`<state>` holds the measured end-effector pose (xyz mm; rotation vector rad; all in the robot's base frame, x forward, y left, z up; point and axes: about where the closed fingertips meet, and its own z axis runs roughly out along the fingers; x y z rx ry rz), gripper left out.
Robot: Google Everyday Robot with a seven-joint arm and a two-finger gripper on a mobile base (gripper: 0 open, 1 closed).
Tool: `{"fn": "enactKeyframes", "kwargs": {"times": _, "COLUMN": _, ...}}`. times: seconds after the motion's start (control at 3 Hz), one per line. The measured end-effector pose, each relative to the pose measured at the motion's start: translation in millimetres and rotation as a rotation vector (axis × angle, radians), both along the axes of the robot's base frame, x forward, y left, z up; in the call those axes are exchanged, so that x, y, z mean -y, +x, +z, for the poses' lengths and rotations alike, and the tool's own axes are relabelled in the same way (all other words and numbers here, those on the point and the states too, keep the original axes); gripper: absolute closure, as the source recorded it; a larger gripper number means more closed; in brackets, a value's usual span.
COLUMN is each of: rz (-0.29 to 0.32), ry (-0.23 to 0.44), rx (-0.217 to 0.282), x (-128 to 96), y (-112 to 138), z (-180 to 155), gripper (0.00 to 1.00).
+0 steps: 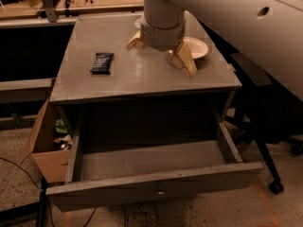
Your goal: Place rxbar blueberry into top drawer
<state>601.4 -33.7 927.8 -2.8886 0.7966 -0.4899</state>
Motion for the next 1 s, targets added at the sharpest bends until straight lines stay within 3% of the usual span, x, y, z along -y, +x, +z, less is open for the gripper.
{"fn": "enactKeyframes", "kwargs": {"times": 0.67, "rz": 0.33, "ry": -0.074, "rx": 0.051, "x": -74.3, "y": 64.4, "z": 4.3, "gripper": 0.0}}
{"fn": "enactKeyframes", "kwargs": {"times": 1.0, "rz": 0.5, "ry": -0.069, "rx": 0.076, "x": -126.4, "y": 90.5, "z": -20.0, "gripper": 0.0}}
